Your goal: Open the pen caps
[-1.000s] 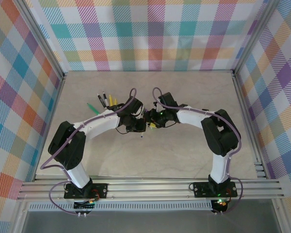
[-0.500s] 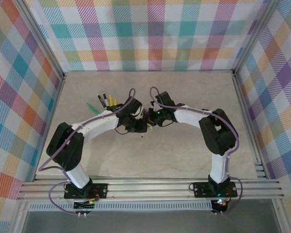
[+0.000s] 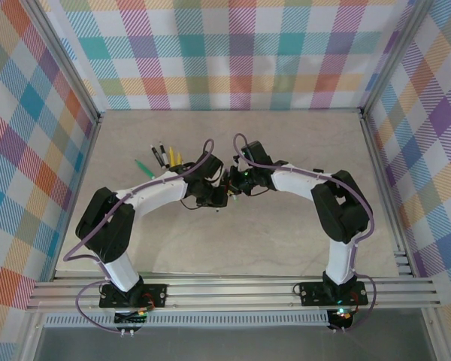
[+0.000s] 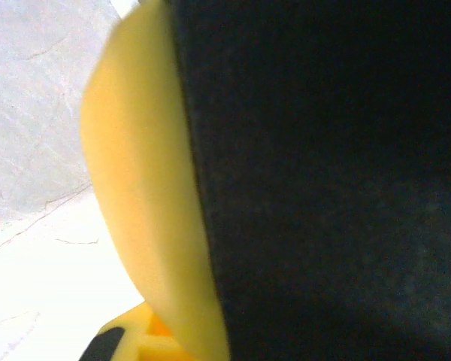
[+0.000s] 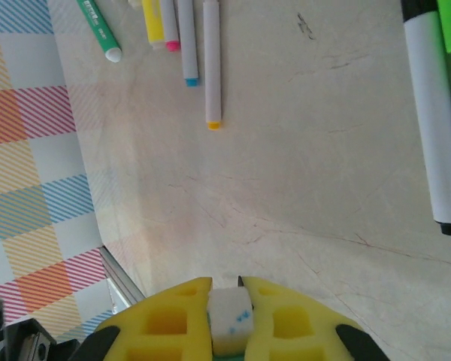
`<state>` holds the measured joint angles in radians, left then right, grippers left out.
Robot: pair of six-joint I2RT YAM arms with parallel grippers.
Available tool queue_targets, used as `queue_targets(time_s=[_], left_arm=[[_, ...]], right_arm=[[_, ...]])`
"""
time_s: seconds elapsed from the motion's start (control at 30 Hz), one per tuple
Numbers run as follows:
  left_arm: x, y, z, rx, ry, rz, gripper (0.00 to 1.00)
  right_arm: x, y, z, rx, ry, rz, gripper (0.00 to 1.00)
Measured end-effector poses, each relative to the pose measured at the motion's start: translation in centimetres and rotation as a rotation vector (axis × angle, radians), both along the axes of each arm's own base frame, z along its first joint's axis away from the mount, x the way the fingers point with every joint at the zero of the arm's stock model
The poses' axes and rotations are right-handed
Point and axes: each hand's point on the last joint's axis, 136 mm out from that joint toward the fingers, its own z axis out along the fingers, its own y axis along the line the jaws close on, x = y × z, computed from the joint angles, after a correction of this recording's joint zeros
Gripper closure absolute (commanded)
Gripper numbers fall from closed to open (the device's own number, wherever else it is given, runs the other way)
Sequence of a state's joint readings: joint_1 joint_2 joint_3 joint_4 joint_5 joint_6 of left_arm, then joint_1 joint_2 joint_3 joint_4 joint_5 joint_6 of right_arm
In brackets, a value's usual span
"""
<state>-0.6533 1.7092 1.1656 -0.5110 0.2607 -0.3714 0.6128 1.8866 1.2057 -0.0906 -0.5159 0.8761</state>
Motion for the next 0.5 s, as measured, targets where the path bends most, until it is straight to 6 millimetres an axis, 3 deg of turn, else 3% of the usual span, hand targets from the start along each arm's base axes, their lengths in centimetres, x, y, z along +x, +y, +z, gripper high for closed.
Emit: queue_targets(time_s=[0.17,0.27,0.3,0.4,0.43,0.5], left_arm=[[-1.1,-0.3,0.0,-0.041,-0.021,-0.009,1.00],[-2.5,-0.6,2.4,-0.121,-0.139,0.016,1.00],[-4.0,-0.3,3.1,-0.141,-0.128,0.005,1.00],[-11.6,2.3,4.3,-0.141,-0.066,-0.075,1.00],[-12.8,3.2,4.9,-0.136,-0.053,-0.082,1.00],[-12.7,4.6,5.9,-0.131,-0.067,-0.048,1.00]], right_arm=[[0.3,-1.0,-0.1,-0.046,0.028,-0.014,1.00],[-0.4,-1.8,1.2,-0.039,0.150,0.021,1.00],[1.2,-2.2,1.7,-0.053,0.121,-0.010,1.00],[11.2,-6.6,4.6,-0.039,-0.033,-0.190,1.00],[13.8,-8.5,5.4,-0.040,-0.075,-0.247,1.00],[17.0,-12.5,6.0,-0.056,-0.117,-0.348,1.00]])
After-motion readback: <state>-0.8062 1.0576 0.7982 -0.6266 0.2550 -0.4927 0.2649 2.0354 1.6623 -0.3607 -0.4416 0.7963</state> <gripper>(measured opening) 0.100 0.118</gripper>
